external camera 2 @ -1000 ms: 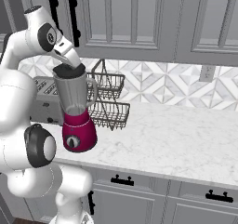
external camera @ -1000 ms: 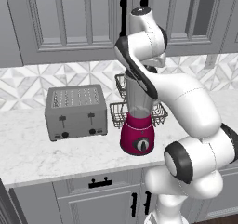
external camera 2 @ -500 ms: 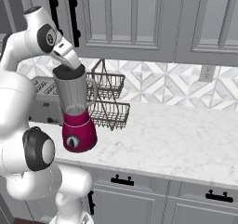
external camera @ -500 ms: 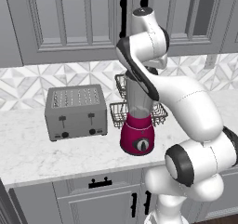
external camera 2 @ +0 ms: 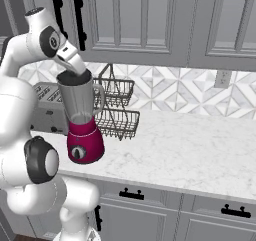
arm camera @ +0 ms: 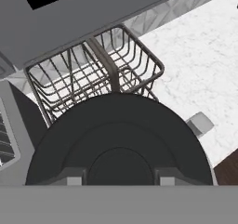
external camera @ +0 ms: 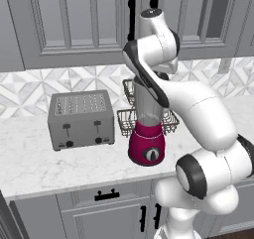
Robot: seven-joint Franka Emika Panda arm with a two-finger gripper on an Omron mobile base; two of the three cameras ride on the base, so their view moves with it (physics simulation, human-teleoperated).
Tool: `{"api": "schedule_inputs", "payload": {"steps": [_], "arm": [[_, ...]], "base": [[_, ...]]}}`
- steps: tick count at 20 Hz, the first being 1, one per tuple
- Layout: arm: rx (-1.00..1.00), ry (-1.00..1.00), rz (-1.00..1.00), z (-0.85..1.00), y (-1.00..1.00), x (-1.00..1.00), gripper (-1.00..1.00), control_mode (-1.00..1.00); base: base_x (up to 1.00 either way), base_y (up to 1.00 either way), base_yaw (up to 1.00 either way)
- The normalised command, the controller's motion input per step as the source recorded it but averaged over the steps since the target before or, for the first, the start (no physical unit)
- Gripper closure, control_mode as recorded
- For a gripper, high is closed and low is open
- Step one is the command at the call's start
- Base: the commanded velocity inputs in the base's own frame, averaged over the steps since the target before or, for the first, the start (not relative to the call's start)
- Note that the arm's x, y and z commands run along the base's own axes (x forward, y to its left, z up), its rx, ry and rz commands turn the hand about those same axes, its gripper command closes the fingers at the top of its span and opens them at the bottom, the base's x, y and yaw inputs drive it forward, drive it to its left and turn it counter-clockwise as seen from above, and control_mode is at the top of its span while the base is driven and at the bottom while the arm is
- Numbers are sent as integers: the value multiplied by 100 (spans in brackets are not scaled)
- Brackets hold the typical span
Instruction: Close the lid blender by securely placing the lid on top.
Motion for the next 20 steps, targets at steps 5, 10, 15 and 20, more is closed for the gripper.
{"api": "schedule_inputs", "payload": {"steps": [5,10,15,20], "arm": [[0,0,0,-26,8,-50,100,-100],[0,0,0,-8,2,-11,100,-100],[0,-15,0,5,0,-10,-100,-100],[0,-30,0,24,0,-19,-100,-100]], "base": [[0,0,0],[0,0,0],[0,0,0],[0,0,0]]}}
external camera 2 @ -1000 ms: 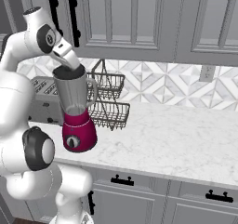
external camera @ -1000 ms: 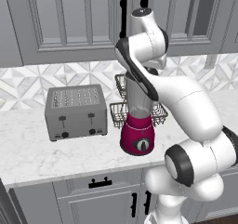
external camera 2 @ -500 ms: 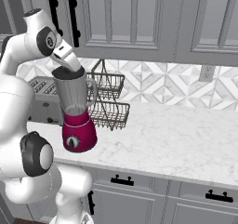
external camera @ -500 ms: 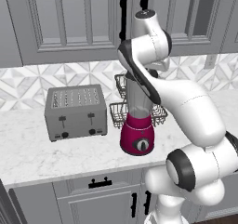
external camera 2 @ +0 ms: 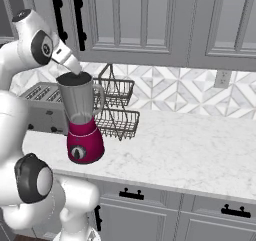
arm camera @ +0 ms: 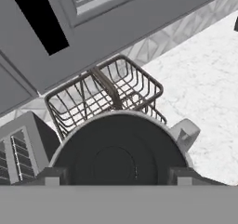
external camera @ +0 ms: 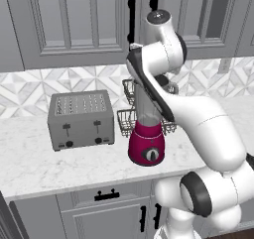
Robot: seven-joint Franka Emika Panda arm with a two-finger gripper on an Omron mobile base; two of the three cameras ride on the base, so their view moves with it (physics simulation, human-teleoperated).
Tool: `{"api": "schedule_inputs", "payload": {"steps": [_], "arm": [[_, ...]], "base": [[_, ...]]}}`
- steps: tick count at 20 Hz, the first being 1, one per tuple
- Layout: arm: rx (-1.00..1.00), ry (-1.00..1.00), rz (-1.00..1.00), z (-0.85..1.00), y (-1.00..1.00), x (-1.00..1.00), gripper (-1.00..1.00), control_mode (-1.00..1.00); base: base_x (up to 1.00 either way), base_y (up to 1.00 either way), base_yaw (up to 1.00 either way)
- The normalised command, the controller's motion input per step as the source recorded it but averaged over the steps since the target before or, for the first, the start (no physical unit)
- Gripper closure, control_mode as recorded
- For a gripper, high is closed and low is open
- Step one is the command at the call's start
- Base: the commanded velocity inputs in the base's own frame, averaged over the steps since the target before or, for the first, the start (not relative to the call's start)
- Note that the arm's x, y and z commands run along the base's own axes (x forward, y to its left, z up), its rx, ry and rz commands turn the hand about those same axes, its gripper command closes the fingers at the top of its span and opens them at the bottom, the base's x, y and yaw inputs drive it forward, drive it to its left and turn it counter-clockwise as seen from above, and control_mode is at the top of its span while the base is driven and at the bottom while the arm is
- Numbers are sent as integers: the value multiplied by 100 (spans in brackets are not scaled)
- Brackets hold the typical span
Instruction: Close the lid blender by securely placing the lid on top.
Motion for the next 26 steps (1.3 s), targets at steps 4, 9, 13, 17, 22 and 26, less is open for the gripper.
{"api": "schedule_inputs", "payload": {"steps": [4,9,13,17,22,26], "arm": [[0,-34,0,21,0,-38,-100,-100],[0,-57,1,43,-3,-82,-100,-100],[0,-65,0,33,-45,-100,-100,-100],[1,-57,1,17,-83,-100,-100,-100],[11,-41,-2,8,-92,-100,-100,-100],[-2,-1,2,0,2,0,-100,-100]], "base": [[0,0,0],[0,0,0],[0,0,0],[0,0,0],[0,0,0],[0,0,0]]}}
